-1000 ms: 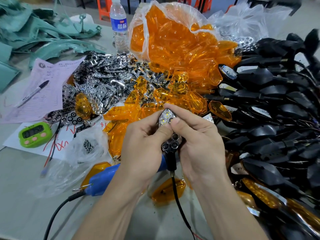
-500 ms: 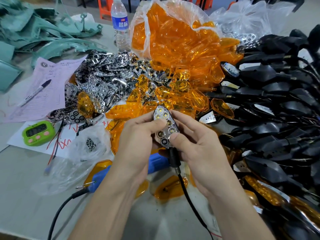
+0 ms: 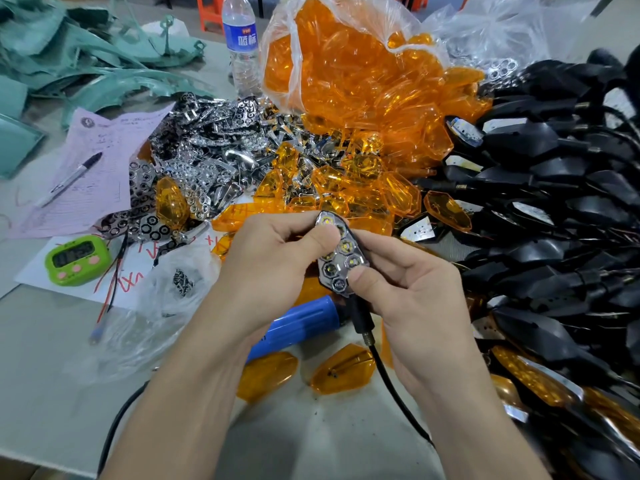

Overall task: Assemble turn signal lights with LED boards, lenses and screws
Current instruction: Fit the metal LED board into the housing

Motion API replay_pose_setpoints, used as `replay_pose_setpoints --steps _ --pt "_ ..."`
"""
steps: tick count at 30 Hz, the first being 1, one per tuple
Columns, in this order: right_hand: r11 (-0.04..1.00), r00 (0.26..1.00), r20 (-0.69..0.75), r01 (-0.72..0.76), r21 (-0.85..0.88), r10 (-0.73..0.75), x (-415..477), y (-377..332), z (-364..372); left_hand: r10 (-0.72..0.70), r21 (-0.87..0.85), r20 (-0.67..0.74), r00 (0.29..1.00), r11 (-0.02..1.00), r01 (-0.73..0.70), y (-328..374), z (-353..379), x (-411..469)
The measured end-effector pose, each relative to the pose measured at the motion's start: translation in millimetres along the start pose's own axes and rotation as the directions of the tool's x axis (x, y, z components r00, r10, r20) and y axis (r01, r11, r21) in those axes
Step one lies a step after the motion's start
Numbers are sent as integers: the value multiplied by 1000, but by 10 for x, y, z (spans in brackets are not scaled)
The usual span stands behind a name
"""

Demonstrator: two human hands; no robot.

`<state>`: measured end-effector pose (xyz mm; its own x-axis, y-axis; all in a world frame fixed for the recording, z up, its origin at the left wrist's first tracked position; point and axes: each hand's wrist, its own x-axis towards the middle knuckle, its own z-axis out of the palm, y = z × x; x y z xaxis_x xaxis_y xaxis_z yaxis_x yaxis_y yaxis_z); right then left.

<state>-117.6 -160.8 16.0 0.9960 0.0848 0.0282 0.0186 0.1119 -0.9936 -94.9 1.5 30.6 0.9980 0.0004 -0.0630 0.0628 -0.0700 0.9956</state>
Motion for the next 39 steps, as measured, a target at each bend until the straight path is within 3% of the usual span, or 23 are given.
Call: replay_pose_setpoints --steps 13,19,24,29,39 --pt "1000 994 -105 -4 -31 1 -22 -3 96 171 292 -88 981 946 -138 35 1 -24" --pt "994 990 -129 -52 91 63 21 32 89 129 135 -103 986 984 -114 2 61 -30" --pt "999 991 -126 -36 24 39 -12 45 62 87 31 -106 991 996 -84 -14 65 -36" --pt "995 993 -100 47 -87 -56 -4 20 96 116 79 -125 985 991 -107 16 109 -20" --pt "997 983 -169 72 -18 -74 4 5 71 161 77 -161 974 986 -150 9 205 -51"
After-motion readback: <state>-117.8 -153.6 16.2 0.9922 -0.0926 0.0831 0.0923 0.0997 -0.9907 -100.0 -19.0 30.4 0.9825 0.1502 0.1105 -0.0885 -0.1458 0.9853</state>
